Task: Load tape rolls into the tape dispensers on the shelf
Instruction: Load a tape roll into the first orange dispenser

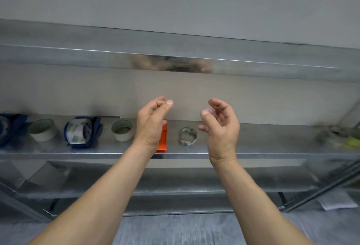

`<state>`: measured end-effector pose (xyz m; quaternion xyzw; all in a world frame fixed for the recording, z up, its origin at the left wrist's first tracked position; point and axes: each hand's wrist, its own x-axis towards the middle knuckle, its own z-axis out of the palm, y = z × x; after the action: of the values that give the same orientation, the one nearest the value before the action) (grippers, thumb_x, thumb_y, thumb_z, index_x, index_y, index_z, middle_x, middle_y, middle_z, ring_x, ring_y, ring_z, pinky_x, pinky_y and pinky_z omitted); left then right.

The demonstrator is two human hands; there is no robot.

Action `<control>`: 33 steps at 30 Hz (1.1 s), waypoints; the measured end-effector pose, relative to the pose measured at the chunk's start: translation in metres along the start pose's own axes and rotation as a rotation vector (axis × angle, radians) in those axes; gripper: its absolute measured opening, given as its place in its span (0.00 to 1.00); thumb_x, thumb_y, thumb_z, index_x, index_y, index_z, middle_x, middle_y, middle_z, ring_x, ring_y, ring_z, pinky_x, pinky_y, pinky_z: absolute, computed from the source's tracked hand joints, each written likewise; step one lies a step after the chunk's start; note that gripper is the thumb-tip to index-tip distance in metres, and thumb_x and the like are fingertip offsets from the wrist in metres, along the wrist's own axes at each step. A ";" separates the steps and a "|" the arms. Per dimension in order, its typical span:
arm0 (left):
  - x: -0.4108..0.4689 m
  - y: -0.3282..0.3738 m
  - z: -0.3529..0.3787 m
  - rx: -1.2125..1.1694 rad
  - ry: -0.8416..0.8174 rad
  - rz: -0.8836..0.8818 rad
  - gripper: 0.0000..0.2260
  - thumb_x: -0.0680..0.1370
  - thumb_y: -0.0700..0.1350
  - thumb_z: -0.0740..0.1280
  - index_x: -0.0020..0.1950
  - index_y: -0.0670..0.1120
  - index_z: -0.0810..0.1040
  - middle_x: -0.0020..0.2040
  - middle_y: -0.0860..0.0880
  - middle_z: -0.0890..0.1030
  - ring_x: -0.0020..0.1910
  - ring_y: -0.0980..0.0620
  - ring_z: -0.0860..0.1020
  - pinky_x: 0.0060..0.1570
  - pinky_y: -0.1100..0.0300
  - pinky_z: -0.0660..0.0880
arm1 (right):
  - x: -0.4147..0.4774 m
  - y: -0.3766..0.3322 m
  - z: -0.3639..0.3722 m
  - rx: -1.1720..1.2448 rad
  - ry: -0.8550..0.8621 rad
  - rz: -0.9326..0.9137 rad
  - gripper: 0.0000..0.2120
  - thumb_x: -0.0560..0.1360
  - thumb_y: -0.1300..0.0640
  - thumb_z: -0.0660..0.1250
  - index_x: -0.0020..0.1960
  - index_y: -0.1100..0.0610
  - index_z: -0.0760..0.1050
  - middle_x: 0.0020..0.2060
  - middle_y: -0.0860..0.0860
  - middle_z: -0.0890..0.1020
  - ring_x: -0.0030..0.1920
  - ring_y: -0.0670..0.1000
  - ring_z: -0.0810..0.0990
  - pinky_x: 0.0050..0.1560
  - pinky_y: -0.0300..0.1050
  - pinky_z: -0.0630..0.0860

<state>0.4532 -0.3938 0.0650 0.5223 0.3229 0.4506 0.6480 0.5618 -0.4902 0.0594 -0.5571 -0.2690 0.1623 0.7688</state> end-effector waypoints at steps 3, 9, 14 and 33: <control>-0.034 0.002 0.035 -0.055 -0.068 0.065 0.16 0.69 0.51 0.70 0.55 0.50 0.76 0.52 0.48 0.83 0.48 0.49 0.82 0.44 0.53 0.74 | -0.019 -0.027 -0.046 -0.021 0.030 -0.066 0.20 0.65 0.56 0.74 0.56 0.53 0.76 0.55 0.52 0.81 0.43 0.47 0.77 0.46 0.50 0.77; -0.112 0.002 0.115 -0.093 -0.231 0.122 0.24 0.73 0.50 0.67 0.68 0.48 0.70 0.54 0.47 0.84 0.52 0.47 0.81 0.48 0.53 0.74 | -0.053 -0.079 -0.144 -0.090 0.133 -0.214 0.20 0.66 0.62 0.71 0.56 0.50 0.75 0.56 0.54 0.81 0.35 0.40 0.74 0.42 0.41 0.75; -0.162 -0.002 0.180 -0.157 -0.347 0.085 0.23 0.68 0.56 0.69 0.62 0.53 0.76 0.64 0.49 0.78 0.61 0.48 0.77 0.51 0.51 0.74 | -0.071 -0.121 -0.222 -0.113 0.252 -0.301 0.23 0.66 0.63 0.71 0.60 0.52 0.74 0.57 0.54 0.80 0.37 0.42 0.75 0.40 0.38 0.75; -0.163 -0.076 0.428 -0.308 -0.569 -0.122 0.23 0.68 0.61 0.66 0.59 0.53 0.78 0.66 0.49 0.77 0.63 0.46 0.77 0.54 0.45 0.76 | 0.005 -0.164 -0.436 -0.092 0.651 -0.264 0.36 0.69 0.35 0.59 0.72 0.53 0.71 0.64 0.52 0.80 0.61 0.51 0.82 0.54 0.61 0.79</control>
<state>0.7899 -0.7129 0.0883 0.5026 0.0878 0.2907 0.8095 0.8172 -0.8761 0.1127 -0.5741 -0.0865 -0.1369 0.8026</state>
